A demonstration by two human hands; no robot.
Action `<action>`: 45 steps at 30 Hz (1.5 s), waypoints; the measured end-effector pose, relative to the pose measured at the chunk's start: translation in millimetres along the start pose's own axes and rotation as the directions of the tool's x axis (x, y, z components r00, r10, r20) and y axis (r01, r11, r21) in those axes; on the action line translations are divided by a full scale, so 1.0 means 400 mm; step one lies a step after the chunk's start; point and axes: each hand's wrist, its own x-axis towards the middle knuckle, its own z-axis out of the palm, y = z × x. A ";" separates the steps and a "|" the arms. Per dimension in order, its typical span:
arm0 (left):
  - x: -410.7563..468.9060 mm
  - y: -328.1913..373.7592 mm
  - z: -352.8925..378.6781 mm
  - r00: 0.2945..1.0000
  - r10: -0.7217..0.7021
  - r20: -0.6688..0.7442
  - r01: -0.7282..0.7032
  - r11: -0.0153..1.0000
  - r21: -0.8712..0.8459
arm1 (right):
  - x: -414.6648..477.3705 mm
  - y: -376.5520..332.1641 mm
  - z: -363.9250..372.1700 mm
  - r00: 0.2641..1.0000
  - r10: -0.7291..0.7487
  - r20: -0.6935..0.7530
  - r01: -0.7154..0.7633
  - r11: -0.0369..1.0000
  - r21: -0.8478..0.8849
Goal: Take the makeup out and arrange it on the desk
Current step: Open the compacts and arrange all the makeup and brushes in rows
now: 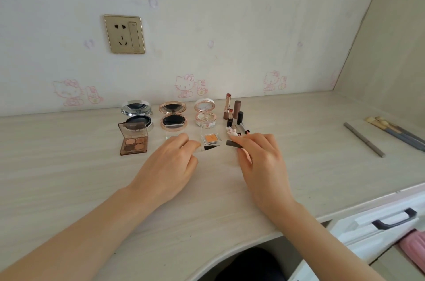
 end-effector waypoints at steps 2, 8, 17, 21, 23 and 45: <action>0.000 0.000 0.001 1.000 -0.018 -0.010 0.017 0.999 -0.031 | 0.002 0.002 -0.007 0.998 0.055 0.029 -0.055 0.998 0.011; 0.015 0.029 -0.008 0.986 -0.129 -0.103 0.099 0.963 -0.250 | 0.013 0.001 -0.050 0.964 0.235 0.127 -0.253 0.955 0.156; 0.048 0.101 -0.013 0.982 -0.190 -0.013 0.169 0.900 -0.402 | 0.023 0.066 -0.103 0.927 0.322 0.193 -0.357 0.914 0.192; 0.065 0.129 0.006 0.991 -0.134 -0.024 0.113 0.907 -0.405 | 0.031 0.106 -0.127 0.923 0.330 0.200 -0.363 0.918 0.163; 0.077 0.143 0.019 0.993 -0.120 -0.015 0.104 0.906 -0.411 | 0.032 0.122 -0.140 0.924 0.324 0.202 -0.355 0.924 0.141; 0.335 0.330 0.203 0.939 -0.011 0.344 0.004 1.000 0.021 | 0.085 0.364 -0.168 0.936 0.093 0.340 0.009 0.958 -0.286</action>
